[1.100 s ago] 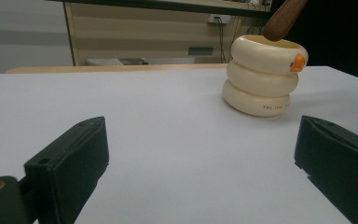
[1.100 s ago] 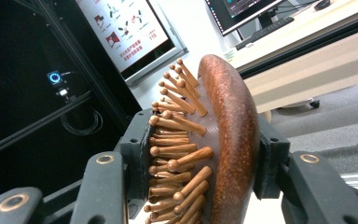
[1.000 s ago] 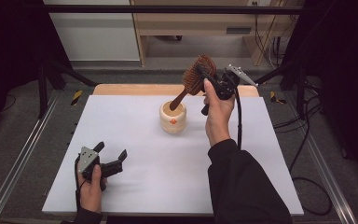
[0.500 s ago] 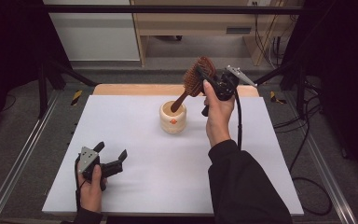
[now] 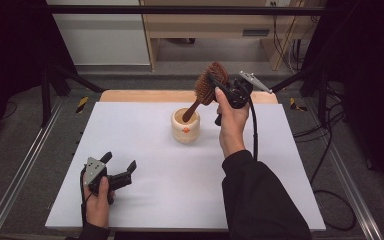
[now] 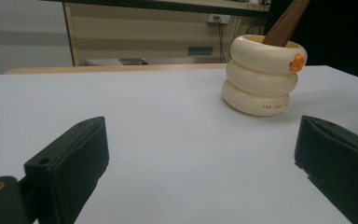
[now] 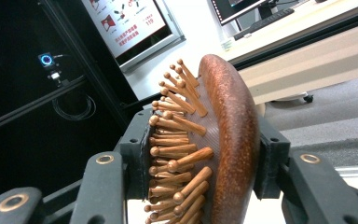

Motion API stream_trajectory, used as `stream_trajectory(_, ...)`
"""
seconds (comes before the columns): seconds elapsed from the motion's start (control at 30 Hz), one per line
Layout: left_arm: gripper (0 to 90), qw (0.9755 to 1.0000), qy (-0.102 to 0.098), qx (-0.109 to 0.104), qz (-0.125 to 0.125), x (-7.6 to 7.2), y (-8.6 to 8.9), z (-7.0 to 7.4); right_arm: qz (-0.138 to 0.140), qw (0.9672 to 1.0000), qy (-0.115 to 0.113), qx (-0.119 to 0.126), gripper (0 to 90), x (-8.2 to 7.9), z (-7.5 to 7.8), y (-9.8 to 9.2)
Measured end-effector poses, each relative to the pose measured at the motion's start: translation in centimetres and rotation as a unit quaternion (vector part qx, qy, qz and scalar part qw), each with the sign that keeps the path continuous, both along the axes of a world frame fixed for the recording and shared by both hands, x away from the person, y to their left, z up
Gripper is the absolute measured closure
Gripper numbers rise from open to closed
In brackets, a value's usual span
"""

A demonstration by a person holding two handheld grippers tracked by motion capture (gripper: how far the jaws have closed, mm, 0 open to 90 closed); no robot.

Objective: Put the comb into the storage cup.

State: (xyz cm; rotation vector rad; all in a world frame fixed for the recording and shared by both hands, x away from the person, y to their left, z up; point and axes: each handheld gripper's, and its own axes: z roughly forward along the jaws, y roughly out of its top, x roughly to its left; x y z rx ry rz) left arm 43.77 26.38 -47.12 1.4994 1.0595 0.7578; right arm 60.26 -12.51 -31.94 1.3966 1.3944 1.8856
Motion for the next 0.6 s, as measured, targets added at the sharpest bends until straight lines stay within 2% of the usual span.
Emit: stream_trajectory(0.6, 3.0, 1.0, -0.001, 0.005, -0.002, -0.05, -0.12, 0.03, 0.003, 0.9999, 0.01, -0.01, 50.0, 0.42, -0.54, 0.49)
